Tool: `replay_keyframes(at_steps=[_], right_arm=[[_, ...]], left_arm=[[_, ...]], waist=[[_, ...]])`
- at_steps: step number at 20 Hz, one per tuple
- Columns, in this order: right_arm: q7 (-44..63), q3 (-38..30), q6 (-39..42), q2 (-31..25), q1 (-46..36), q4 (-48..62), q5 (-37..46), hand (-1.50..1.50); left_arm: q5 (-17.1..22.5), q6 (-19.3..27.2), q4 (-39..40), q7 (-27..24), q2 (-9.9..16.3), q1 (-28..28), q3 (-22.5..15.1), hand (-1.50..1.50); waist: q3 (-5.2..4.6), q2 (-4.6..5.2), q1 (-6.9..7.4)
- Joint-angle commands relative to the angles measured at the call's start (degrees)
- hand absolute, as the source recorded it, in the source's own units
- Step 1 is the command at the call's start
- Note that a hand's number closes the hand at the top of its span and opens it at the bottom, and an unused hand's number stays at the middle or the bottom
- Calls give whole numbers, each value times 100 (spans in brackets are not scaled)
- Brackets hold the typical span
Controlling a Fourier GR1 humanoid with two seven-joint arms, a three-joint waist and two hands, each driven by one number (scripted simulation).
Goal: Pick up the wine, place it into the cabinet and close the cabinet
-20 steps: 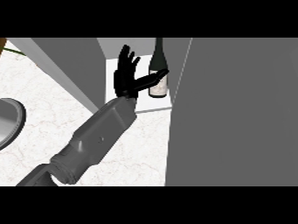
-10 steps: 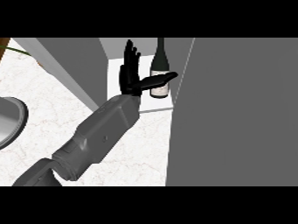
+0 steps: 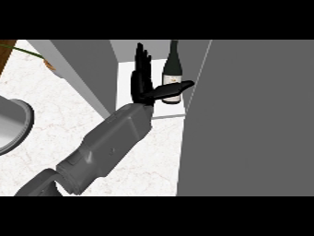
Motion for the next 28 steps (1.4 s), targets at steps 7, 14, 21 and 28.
replay_keyframes(at_steps=[7,14,21,28], right_arm=[[-92,173,-99,120,278,-91,257,-150],[204,186,-216,91,357,-368,245,-150],[119,-43,-110,-41,581,-454,136,-150],[425,-166,-391,-31,209,-425,165,-150]], left_arm=[[276,-132,-621,-219,-2,271,-474,-150],[154,-31,-1106,-638,-2,934,-940,-150],[-151,445,-1683,-713,-2,1135,-876,-150],[-1070,263,-2375,-549,261,1776,-560,-150]], waist=[[2,-60,205],[1,-98,327],[4,-125,447],[4,-148,591]])
